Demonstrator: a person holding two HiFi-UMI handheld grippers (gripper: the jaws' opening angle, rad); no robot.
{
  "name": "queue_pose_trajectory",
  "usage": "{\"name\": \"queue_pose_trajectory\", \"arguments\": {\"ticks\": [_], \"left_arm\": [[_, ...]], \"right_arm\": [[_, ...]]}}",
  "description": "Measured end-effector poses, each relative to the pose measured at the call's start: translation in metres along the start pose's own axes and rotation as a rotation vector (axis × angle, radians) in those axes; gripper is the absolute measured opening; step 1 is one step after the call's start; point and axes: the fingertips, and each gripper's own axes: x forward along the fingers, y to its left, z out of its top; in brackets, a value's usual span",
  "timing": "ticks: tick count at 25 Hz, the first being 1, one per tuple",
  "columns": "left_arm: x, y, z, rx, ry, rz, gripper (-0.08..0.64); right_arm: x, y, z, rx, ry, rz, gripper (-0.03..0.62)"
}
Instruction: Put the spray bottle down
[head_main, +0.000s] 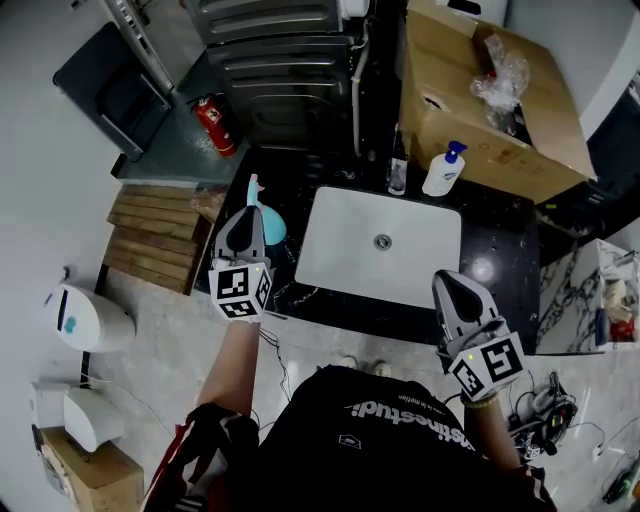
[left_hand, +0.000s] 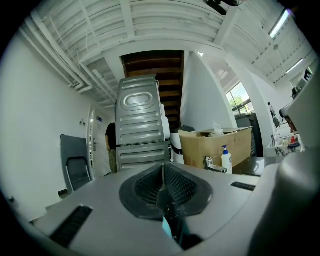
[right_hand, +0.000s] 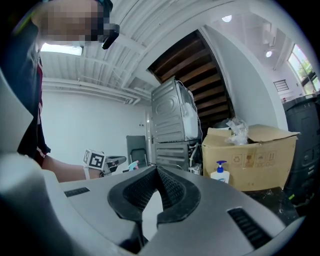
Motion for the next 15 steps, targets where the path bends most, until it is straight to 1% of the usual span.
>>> {"name": "queue_pose_trajectory", "arguments": {"ticks": [2, 6, 11, 15], "left_arm": [[0.000, -0.003, 0.004, 0.000, -0.004, -0.003, 0.015], [0.002, -0.015, 0.011, -0.020, -0.008, -0.033, 0.015], [0.006, -0.043, 0.022, -0.037, -0.020, -0.094, 0.015], [0.011, -0.078, 0.042, -0.039, -0.051, -0.163, 0.015]], "right_arm": [[0.000, -0.002, 0.000, 0.001, -0.001, 0.000, 0.037], [0.000, -0.005, 0.001, 0.002, -0.006, -0.006, 0.037], [-0.004, -0.014, 0.004, 0.001, -0.014, -0.029, 0.037], [-0.010, -0.022, 0.007, 0.001, -0.023, -0.057, 0.037]]}}
